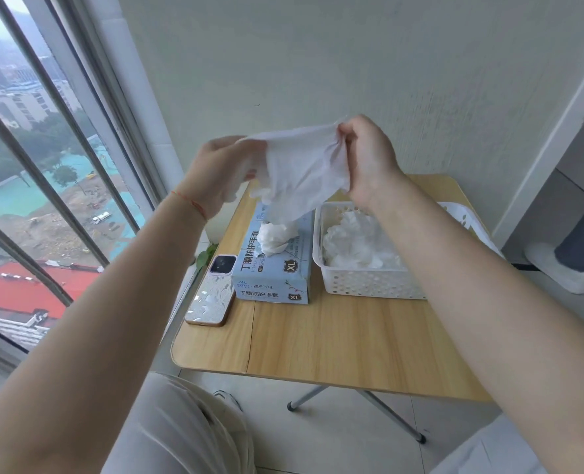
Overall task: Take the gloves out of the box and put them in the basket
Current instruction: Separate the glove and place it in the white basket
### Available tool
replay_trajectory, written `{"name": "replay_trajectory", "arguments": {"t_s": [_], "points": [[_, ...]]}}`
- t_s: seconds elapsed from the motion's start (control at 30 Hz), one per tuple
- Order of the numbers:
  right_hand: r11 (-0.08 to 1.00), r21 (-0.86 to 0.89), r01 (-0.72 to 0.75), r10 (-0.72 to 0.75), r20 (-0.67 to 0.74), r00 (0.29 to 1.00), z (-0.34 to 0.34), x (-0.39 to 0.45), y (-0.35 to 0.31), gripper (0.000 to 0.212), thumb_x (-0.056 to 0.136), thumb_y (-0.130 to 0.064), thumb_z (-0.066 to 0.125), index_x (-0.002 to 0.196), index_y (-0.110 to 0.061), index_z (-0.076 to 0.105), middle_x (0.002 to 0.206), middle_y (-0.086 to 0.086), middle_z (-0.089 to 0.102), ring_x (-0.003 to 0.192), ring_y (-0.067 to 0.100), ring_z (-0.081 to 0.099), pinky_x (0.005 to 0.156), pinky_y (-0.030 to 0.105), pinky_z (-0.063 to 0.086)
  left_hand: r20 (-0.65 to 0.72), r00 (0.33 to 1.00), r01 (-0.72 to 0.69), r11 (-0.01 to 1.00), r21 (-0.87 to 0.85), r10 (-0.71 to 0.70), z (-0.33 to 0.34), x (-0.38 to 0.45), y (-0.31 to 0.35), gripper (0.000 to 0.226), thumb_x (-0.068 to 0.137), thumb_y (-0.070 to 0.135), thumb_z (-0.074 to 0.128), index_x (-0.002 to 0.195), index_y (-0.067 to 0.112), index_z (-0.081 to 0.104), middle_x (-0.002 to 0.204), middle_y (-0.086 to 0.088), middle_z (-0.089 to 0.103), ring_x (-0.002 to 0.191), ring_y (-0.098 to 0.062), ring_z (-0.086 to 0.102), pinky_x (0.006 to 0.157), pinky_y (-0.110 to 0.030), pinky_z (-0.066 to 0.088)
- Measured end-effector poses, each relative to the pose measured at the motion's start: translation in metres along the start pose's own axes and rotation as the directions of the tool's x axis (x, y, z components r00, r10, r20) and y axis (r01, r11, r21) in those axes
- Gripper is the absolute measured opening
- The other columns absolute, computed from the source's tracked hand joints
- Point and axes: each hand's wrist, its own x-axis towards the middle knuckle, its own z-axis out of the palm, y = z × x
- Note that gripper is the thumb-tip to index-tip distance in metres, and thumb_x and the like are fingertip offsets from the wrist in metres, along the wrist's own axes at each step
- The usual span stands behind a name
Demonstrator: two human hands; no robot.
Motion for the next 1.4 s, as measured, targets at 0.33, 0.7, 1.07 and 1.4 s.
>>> {"name": "replay_trajectory", "arguments": {"t_s": [0.33,0.7,1.07,1.4], "points": [[0.714,-0.656,-0.243,0.209,-0.131,0.969,-0.056,-0.005,0.03,0.014,0.079,-0.012,0.056,0.089,-0.011,0.066,0.074,0.011,0.055,0.062,0.022,0.053,0.056,0.026,0.044,0.188,0.905,0.229,0.81,0.54,-0.381,0.023,0.013,-0.045,0.017,0.089,0.033,0.069,0.099,0.019,0.066,0.09,-0.002,0.063,0.077,-0.018,0.061,0.072,-0.029,0.055],[0.369,-0.923,-0.112,-0.093,-0.157,0.983,-0.13,0.0,0.031,0.038,0.096,-0.019,0.046,0.063,-0.014,0.031,0.061,0.002,0.034,0.051,0.019,0.037,0.046,0.026,0.026,0.202,0.94,0.027,0.646,0.763,-0.277,0.093,0.037,-0.039,0.024,0.087,0.028,0.062,0.098,0.007,0.068,0.091,-0.01,0.063,0.077,-0.026,0.057,0.072,-0.036,0.053],[-0.138,-0.962,-0.237,-0.25,-0.197,0.948,-0.181,-0.006,0.023,0.022,0.097,-0.012,0.05,0.114,-0.014,0.064,0.113,0.006,0.064,0.106,0.027,0.059,0.071,0.027,0.037,0.338,0.919,-0.247,0.372,0.895,-0.203,0.153,0.051,-0.055,0.025,0.081,0.013,0.066,0.1,0.029,0.066,0.102,0.001,0.066,0.093,-0.021,0.065,0.076,-0.028,0.051],[-0.346,-0.921,-0.178,-0.206,-0.111,0.972,-0.184,-0.011,0.026,0.031,0.087,0.005,0.051,0.113,-0.009,0.058,0.099,0.005,0.059,0.088,0.024,0.056,0.066,0.029,0.036,0.559,0.804,-0.457,0.392,0.799,-0.203,0.171,0.026,-0.056,0.013,0.084,0.028,0.068,0.096,0.034,0.066,0.089,0.009,0.06,0.088,-0.016,0.059,0.083,-0.033,0.051]]}}
